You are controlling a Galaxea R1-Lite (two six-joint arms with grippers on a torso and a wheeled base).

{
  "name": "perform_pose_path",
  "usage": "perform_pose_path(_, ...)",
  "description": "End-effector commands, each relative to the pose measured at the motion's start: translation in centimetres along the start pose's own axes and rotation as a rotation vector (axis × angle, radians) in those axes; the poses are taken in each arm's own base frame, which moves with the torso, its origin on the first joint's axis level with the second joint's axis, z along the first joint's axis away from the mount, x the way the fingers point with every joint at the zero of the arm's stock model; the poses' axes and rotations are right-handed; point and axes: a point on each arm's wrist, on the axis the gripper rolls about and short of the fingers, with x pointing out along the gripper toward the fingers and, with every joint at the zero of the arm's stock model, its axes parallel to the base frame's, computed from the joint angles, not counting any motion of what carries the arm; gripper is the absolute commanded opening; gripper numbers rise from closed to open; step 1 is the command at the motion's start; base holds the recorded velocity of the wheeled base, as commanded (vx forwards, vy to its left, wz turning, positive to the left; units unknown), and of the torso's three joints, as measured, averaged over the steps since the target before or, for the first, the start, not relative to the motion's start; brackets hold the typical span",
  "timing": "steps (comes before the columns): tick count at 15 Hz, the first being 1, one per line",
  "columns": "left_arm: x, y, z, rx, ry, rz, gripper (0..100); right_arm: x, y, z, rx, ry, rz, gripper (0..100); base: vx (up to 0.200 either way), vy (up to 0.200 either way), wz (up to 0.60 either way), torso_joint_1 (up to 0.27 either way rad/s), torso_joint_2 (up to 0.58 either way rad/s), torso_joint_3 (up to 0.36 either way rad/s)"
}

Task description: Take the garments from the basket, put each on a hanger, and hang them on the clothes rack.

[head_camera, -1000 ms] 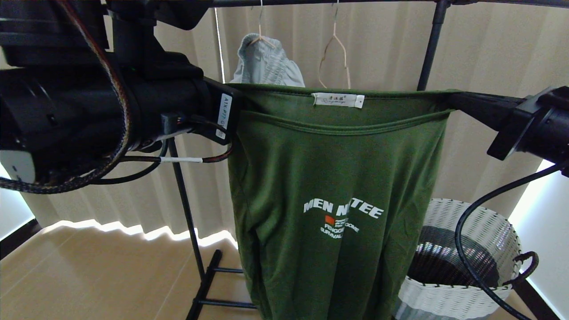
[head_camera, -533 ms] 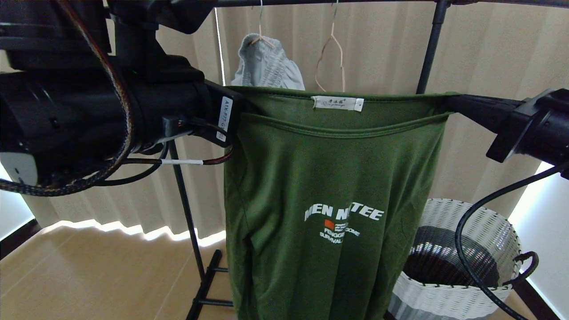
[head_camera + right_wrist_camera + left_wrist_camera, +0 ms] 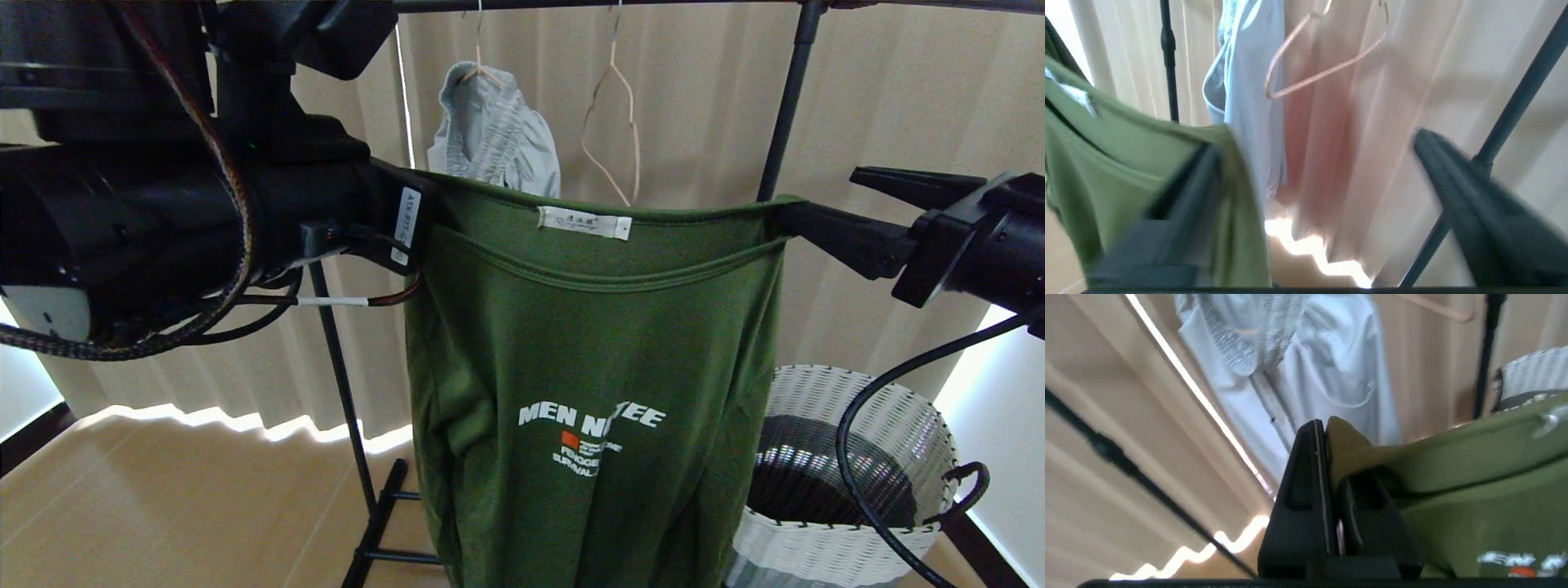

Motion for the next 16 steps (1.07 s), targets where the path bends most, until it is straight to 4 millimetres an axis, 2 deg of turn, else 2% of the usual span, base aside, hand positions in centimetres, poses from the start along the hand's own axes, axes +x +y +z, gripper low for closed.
perform_pose_path(1,0.6,0.8,-0.6,-0.001,0.036,0.079,0,-0.5,0.1,-0.2,0.001,0.0,0.016,100,0.0,0.0,0.0,0.0,0.0,0.0)
perform_pose_path(4,2.3,1.3,-1.3,-0.023,0.061,0.232,0,-1.4,0.5,-1.0,0.003,0.015,0.121,100,0.0,0.0,0.0,0.0,0.0,0.0)
perform_pose_path(11,2.8,1.1,-3.0,-0.027,0.085,0.247,0,-2.1,0.6,-1.9,0.012,0.041,0.13,100,0.0,0.0,0.0,0.0,0.0,0.0)
perform_pose_path(13,2.5,1.1,-3.8,-0.019,0.107,0.241,0,-2.3,0.4,-2.5,0.012,0.059,0.115,100,0.0,0.0,0.0,0.0,0.0,0.0)
perform_pose_path(15,-0.7,2.3,-6.4,0.016,0.16,0.247,0,-3.3,-1.2,-4.4,0.0,0.139,-0.061,100,0.0,0.0,0.0,0.0,0.0,0.0)
perform_pose_path(16,-1.0,2.3,-6.8,0.022,0.169,0.246,0,-3.4,-1.3,-4.7,-0.009,0.147,-0.077,100,0.0,0.0,0.0,0.0,0.0,0.0)
